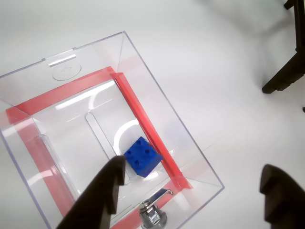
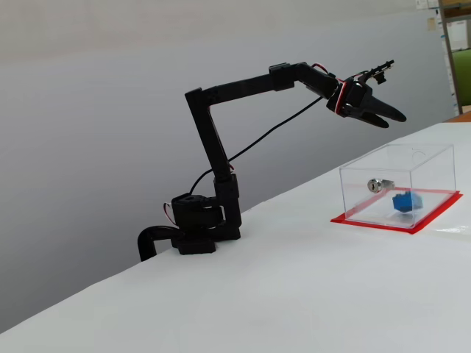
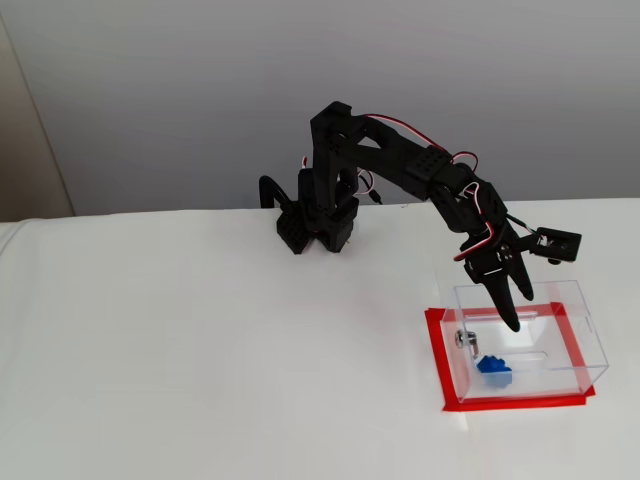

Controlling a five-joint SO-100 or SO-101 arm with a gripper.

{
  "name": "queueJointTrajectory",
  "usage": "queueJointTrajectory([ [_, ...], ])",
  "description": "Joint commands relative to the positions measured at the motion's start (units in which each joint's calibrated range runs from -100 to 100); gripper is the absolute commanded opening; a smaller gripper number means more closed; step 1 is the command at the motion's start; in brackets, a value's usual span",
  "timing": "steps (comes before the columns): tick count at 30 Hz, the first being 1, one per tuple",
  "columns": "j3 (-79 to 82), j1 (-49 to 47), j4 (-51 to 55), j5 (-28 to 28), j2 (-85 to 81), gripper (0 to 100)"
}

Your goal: Pick the blue lego brick and place it into the transparent box

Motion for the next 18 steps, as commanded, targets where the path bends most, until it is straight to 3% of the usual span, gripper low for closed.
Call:
queueJointTrajectory([
  [1,-3.87,0.11,-0.39,-0.02,-0.54,31],
  [18,-3.78,0.48,-1.0,0.03,-1.64,31],
])
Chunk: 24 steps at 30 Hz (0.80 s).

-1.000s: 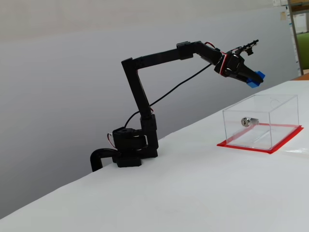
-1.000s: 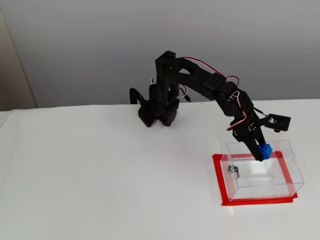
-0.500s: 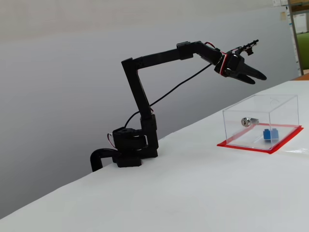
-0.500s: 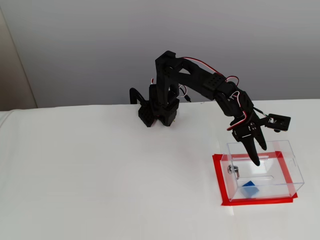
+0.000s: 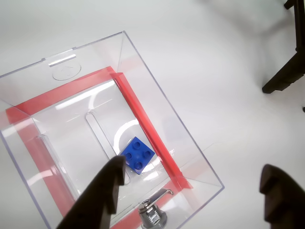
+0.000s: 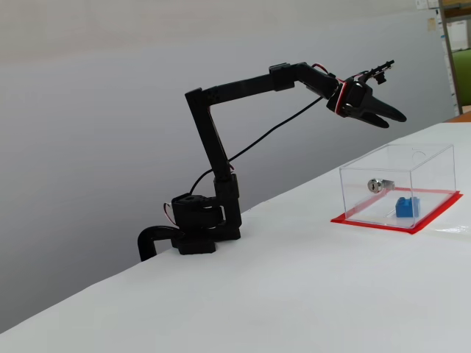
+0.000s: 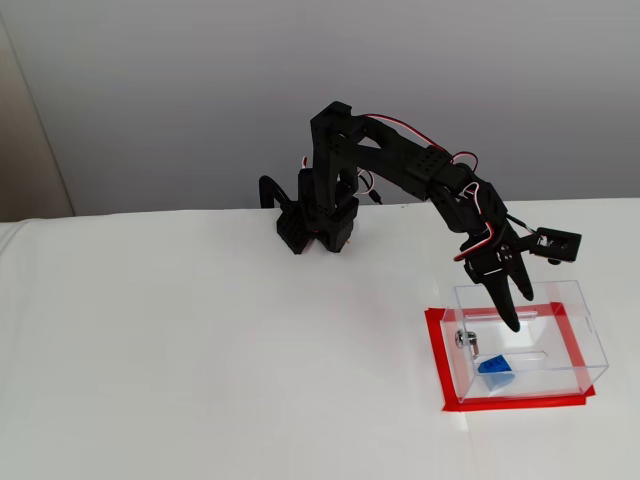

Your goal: Pick the blue lego brick and place it into the transparent box

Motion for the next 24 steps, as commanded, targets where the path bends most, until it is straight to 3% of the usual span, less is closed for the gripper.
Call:
queueJointTrajectory([
  [1,-3.87,0.56,-1.0,0.09,-1.73,31],
  [3,-3.96,0.63,-1.0,0.09,-2.32,28],
  [10,-3.51,1.0,-0.74,0.09,-6.06,5],
  [24,3.64,11.5,-0.91,0.09,-20.99,2],
])
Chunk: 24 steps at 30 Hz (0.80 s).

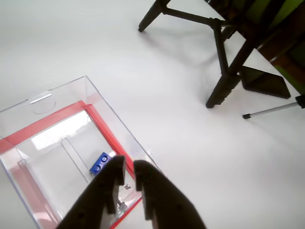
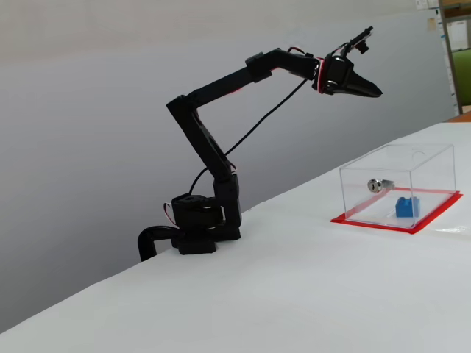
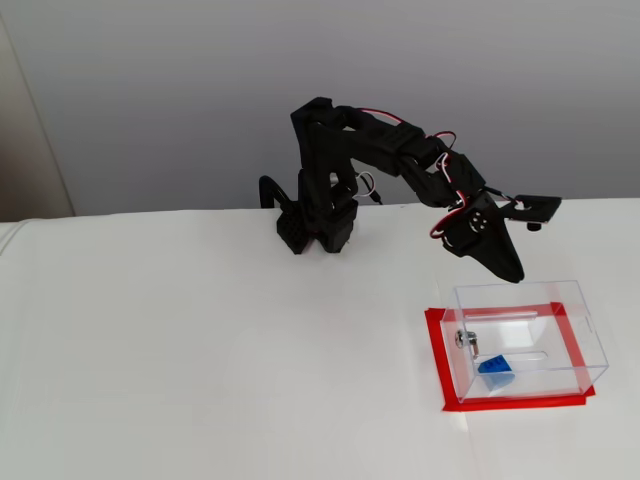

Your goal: Pick the blue lego brick and place it into the transparent box

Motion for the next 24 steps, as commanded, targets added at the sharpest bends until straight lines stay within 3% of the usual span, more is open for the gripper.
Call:
queueJointTrajectory([
  [1,1.27,6.08,-0.91,0.09,-7.64,2],
  [13,13.48,31.15,-1.0,-0.38,-28.42,2],
  [24,32.38,44.97,-1.09,-0.44,-46.5,2],
])
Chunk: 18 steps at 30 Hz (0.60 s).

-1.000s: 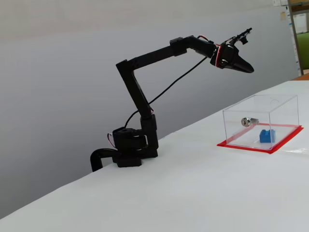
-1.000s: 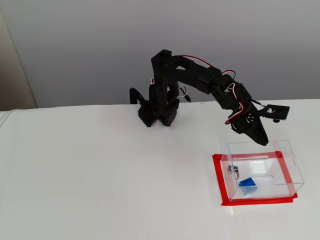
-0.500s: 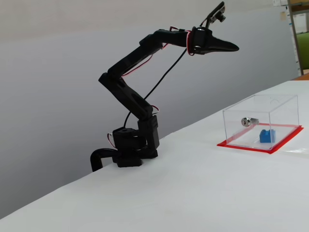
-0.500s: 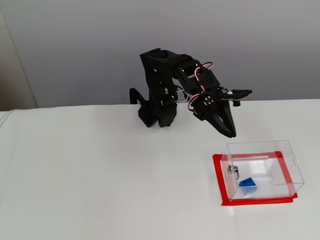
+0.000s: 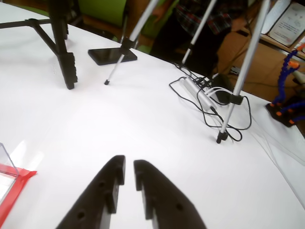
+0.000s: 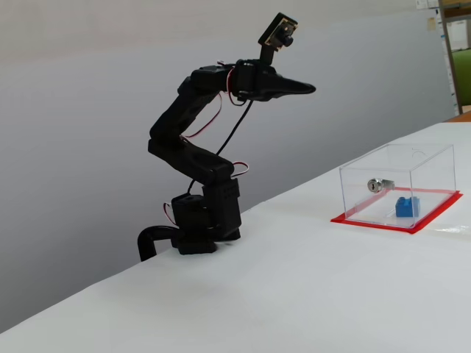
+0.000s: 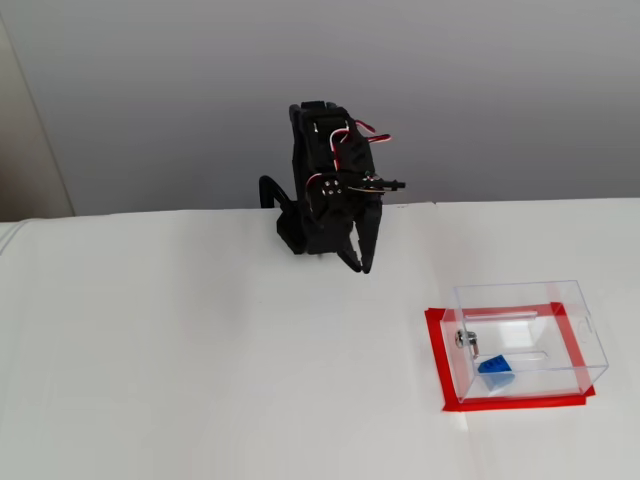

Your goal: Pick the blue lego brick and place it into the transparent box

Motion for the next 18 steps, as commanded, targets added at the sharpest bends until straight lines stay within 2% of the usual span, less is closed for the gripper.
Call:
queueJointTrajectory([
  [1,5.42,3.13,-1.0,-0.29,-6.59,2],
  [11,26.58,8.82,-1.0,-1.65,-20.17,3],
  [18,41.86,8.45,-1.09,-3.42,-29.16,3],
])
